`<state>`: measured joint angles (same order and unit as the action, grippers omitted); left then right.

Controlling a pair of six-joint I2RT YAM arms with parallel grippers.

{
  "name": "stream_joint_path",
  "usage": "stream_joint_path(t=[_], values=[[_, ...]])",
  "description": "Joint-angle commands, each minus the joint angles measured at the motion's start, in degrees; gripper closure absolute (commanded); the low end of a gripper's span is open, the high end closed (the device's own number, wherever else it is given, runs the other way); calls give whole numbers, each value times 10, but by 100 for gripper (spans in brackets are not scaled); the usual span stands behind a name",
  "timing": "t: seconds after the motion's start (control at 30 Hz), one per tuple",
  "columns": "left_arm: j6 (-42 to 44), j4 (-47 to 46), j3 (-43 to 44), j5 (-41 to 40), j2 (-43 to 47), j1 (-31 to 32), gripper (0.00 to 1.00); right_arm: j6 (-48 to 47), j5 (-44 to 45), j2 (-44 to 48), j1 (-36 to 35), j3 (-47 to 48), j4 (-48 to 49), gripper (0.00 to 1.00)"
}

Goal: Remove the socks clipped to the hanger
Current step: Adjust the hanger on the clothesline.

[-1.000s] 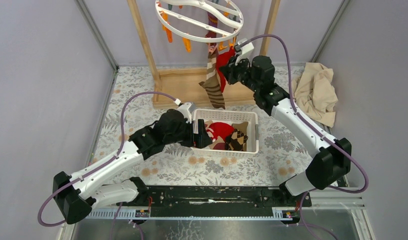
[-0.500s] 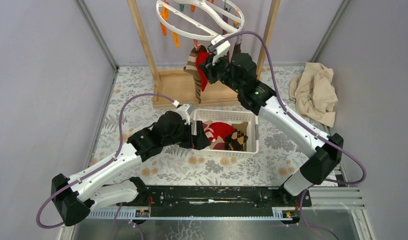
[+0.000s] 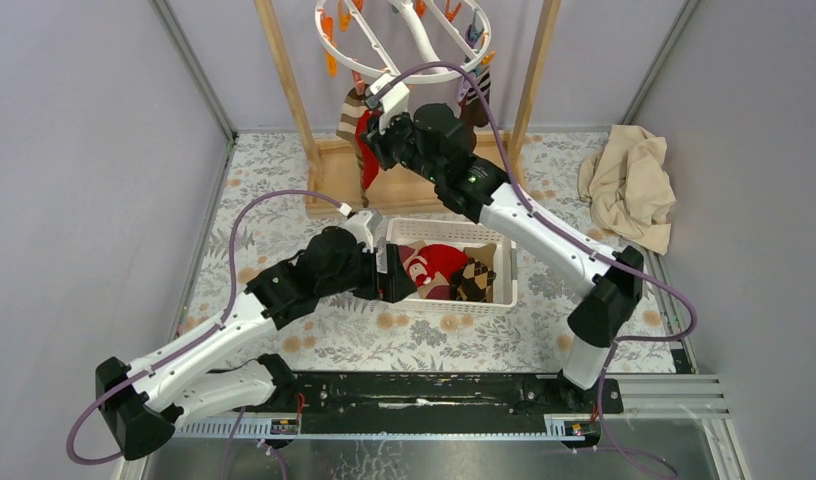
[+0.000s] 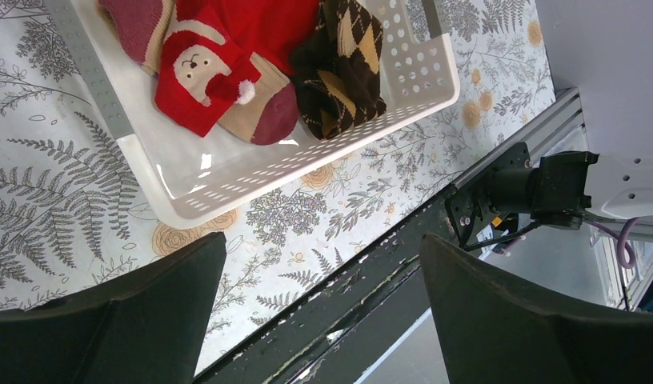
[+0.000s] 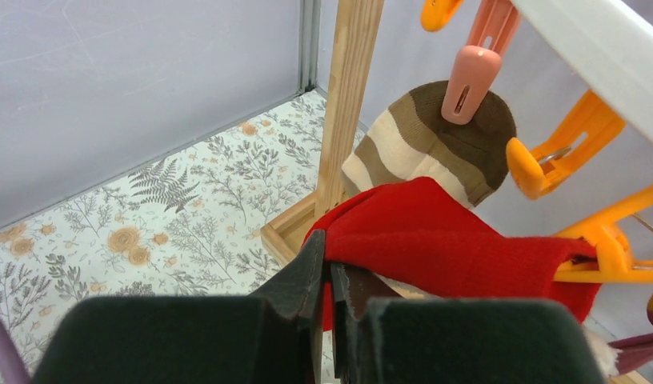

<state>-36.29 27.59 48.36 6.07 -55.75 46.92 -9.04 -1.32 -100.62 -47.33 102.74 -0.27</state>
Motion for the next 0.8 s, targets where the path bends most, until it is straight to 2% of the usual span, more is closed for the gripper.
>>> stream_joint_path(t=[0.0,0.77], values=[[16,7,-3,-19,18,3,1,-12,11,-21,-11,56,8,92],[26,64,1,-50,69,4,1,-14,16,-168,-11,204,14,91]])
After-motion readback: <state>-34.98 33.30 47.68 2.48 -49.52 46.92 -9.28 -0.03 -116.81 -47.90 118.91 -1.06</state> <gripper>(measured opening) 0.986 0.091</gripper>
